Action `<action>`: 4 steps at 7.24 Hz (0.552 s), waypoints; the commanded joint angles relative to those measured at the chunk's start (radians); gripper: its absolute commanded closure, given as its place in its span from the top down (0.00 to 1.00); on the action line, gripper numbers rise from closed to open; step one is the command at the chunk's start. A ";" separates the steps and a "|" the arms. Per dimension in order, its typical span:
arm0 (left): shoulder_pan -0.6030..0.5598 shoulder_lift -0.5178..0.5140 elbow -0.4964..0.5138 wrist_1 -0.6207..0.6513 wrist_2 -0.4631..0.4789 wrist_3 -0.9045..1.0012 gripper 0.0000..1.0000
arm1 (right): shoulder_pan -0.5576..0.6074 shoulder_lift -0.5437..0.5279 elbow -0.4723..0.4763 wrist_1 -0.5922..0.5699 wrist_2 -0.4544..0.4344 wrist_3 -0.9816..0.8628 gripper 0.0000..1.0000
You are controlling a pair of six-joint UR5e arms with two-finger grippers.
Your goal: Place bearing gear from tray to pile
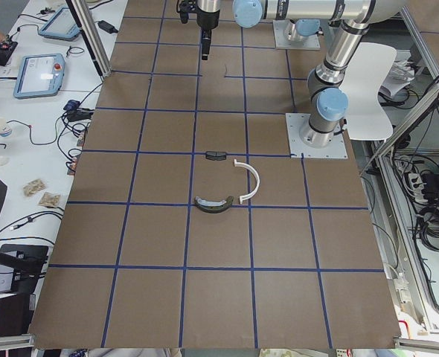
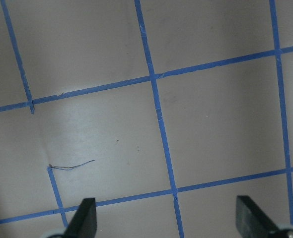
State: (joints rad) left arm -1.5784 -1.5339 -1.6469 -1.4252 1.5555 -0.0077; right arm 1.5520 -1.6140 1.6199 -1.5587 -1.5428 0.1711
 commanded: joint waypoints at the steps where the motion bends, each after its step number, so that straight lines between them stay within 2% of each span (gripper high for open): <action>1: 0.000 0.000 -0.001 0.009 -0.002 -0.002 1.00 | -0.001 0.000 0.000 0.000 -0.008 -0.001 1.00; 4: -0.002 0.000 -0.002 0.009 0.000 -0.031 1.00 | -0.003 0.002 0.000 -0.014 -0.002 -0.010 1.00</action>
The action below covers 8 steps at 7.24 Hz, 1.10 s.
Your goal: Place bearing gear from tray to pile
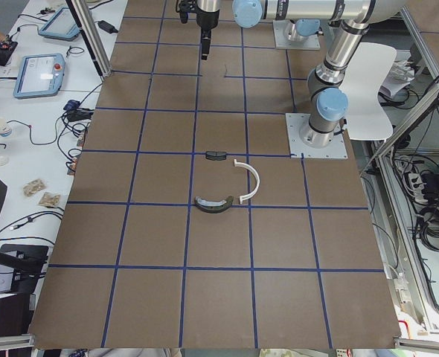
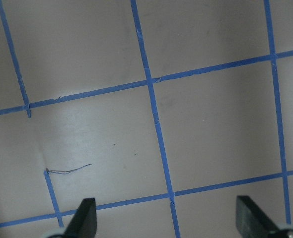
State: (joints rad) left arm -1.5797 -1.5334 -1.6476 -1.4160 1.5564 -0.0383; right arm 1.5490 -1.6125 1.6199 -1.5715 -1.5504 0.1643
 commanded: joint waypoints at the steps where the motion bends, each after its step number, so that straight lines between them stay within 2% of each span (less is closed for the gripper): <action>1: 0.001 -0.001 -0.001 0.000 0.004 0.004 1.00 | -0.001 -0.001 0.000 0.007 0.004 0.000 1.00; 5: 0.001 0.001 -0.003 0.000 0.007 0.028 1.00 | -0.006 0.002 0.000 0.001 0.000 0.024 1.00; 6: 0.001 0.001 0.002 0.002 0.007 0.029 1.00 | -0.045 0.008 0.000 0.001 -0.005 0.029 1.00; 8: 0.003 -0.002 0.008 0.002 0.007 0.028 1.00 | -0.253 0.006 0.002 0.005 -0.004 -0.026 1.00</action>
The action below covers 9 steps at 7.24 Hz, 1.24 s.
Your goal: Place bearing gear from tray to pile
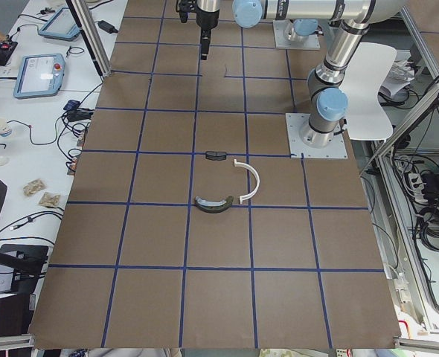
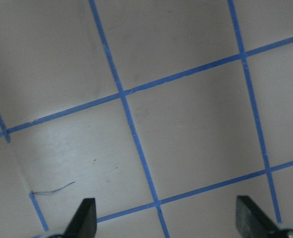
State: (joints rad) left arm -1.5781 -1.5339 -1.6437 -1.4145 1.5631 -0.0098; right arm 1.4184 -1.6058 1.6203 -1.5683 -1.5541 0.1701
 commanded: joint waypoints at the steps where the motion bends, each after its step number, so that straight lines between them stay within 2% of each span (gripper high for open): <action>1: 0.001 0.000 0.001 0.000 0.000 -0.001 1.00 | -0.215 0.016 0.001 -0.002 -0.004 -0.093 1.00; 3: 0.003 0.000 0.001 0.000 -0.005 0.001 1.00 | -0.420 0.073 0.000 -0.030 -0.036 -0.301 1.00; 4: 0.004 -0.003 0.005 0.000 -0.005 0.001 1.00 | -0.522 0.131 -0.003 -0.101 -0.038 -0.440 1.00; 5: 0.003 0.000 0.002 0.000 -0.005 -0.001 1.00 | -0.588 0.208 -0.008 -0.161 -0.038 -0.501 1.00; 6: 0.003 -0.002 0.002 0.000 -0.005 0.001 1.00 | -0.622 0.287 -0.010 -0.276 -0.043 -0.529 1.00; 9: 0.003 0.000 -0.001 0.000 -0.003 0.001 1.00 | -0.700 0.476 -0.013 -0.482 -0.053 -0.658 1.00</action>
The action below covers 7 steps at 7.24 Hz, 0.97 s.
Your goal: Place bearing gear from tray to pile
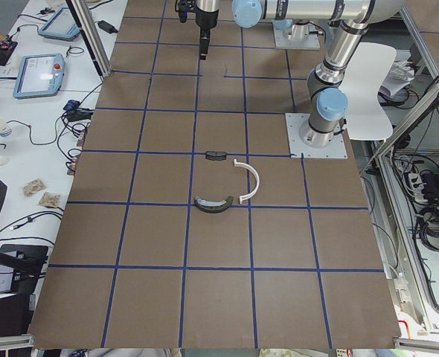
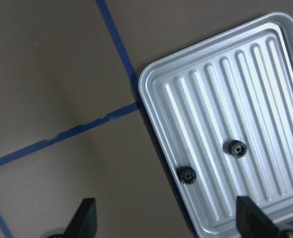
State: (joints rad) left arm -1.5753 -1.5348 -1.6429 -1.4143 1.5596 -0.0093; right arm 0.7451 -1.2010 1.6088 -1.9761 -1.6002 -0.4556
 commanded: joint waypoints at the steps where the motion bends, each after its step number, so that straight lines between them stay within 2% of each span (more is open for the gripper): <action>1: -0.003 -0.008 -0.002 0.000 -0.001 -0.004 1.00 | -0.032 0.099 0.000 -0.075 -0.056 -0.023 0.99; 2: -0.003 -0.005 -0.002 0.000 -0.001 0.000 1.00 | -0.053 0.115 0.000 -0.075 -0.093 -0.029 0.97; 4: -0.003 -0.001 -0.006 0.000 -0.003 0.000 1.00 | -0.096 0.161 -0.001 -0.076 -0.098 -0.034 0.97; 6: -0.003 -0.007 -0.002 0.000 -0.003 -0.001 1.00 | -0.110 0.214 0.000 -0.135 -0.101 -0.032 0.96; 7: -0.003 -0.007 -0.002 0.000 -0.003 -0.001 1.00 | -0.112 0.221 -0.003 -0.135 -0.101 -0.019 0.92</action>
State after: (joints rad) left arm -1.5784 -1.5398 -1.6455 -1.4143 1.5570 -0.0106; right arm 0.6379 -0.9976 1.6082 -2.1008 -1.7002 -0.4846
